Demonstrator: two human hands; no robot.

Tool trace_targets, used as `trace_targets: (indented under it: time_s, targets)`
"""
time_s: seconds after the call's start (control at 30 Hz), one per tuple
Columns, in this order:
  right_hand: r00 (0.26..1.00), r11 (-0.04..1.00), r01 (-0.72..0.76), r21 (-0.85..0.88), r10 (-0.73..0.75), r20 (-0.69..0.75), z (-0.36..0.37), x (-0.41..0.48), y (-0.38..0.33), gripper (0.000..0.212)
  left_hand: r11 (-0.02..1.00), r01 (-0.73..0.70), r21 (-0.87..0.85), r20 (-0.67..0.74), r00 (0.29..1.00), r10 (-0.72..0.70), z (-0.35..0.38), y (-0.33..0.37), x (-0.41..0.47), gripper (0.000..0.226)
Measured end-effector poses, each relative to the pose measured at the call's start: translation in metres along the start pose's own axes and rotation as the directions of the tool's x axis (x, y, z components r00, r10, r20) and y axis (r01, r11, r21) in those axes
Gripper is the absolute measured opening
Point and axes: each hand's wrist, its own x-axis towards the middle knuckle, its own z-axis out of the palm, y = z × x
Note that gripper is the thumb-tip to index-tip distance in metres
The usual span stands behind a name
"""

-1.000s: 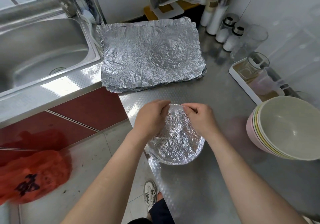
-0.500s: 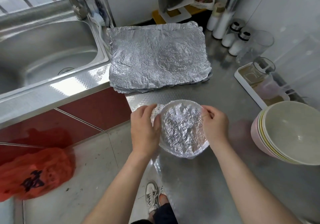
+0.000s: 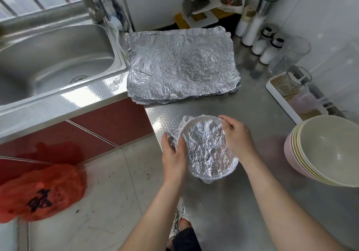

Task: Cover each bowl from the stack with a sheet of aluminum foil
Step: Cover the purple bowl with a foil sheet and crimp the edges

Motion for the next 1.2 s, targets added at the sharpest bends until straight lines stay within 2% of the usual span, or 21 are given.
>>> trace_targets:
  time_s: [0.2,0.43,0.53,0.63,0.7,0.77,0.93,1.07,1.2]
  targets:
    - [0.994,0.997,-0.017,0.07,0.025,-0.108,0.01,-0.004,0.003,0.026,0.986,-0.111,0.124,0.044,0.993,0.107,0.01,0.005,0.012,0.05]
    - [0.972,0.989,-0.085,0.123,0.11,-0.209,0.02,-0.014,0.012,0.023,0.973,-0.135,0.187,0.197,0.976,0.097,0.001,0.013,0.03,0.045]
    - [0.971,0.981,-0.119,0.152,0.147,-0.187,0.02,-0.017,0.012,0.026,0.974,-0.136,0.181,0.257,0.962,0.086,-0.006,0.016,0.042,0.045]
    - [0.981,0.965,-0.137,0.225,0.163,-0.103,0.016,-0.017,0.006,0.02,0.976,-0.132,0.172,0.275,0.958,0.081,-0.011,0.021,0.05,0.051]
    - [0.986,0.955,-0.146,0.259,0.16,-0.035,0.018,-0.014,0.004,0.029,0.97,-0.158,0.186,0.307,0.947,0.096,-0.01,0.024,0.055,0.053]
    - [0.989,0.96,-0.135,0.246,0.147,-0.029,0.023,-0.014,0.005,0.036,0.958,-0.199,0.207,0.341,0.933,0.12,-0.01,0.025,0.059,0.047]
    - [0.985,0.963,-0.139,0.23,0.158,-0.067,0.028,-0.021,0.004,0.03,0.927,-0.288,0.24,0.418,0.893,0.169,-0.017,0.027,0.057,0.03]
    - [0.991,0.979,-0.082,0.188,0.1,-0.09,0.028,-0.022,0.006,0.027,0.916,-0.319,0.244,0.416,0.888,0.199,-0.017,0.025,0.056,0.025]
    - [0.997,0.99,-0.06,0.13,0.066,-0.044,0.024,-0.019,0.007,0.029,0.916,-0.328,0.231,0.358,0.904,0.233,-0.015,0.017,0.051,0.028]
